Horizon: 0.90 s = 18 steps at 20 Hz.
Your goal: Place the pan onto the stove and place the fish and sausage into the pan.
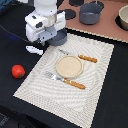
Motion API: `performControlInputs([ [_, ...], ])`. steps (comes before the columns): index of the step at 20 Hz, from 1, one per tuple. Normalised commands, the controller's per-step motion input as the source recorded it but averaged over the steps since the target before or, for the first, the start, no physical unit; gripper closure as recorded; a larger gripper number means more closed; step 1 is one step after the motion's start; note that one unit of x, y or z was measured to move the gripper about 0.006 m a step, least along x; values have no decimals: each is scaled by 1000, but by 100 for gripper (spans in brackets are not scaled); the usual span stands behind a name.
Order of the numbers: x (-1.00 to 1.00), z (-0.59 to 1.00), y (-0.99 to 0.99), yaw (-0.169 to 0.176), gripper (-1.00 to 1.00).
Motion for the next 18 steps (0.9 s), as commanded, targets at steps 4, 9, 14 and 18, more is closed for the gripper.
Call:
performControlInputs([
  [4,-38,-3,0,0,100],
  [9,22,160,0,-12,100],
  [14,11,1000,26,-52,100],
  [18,0,1000,94,-40,100],
])
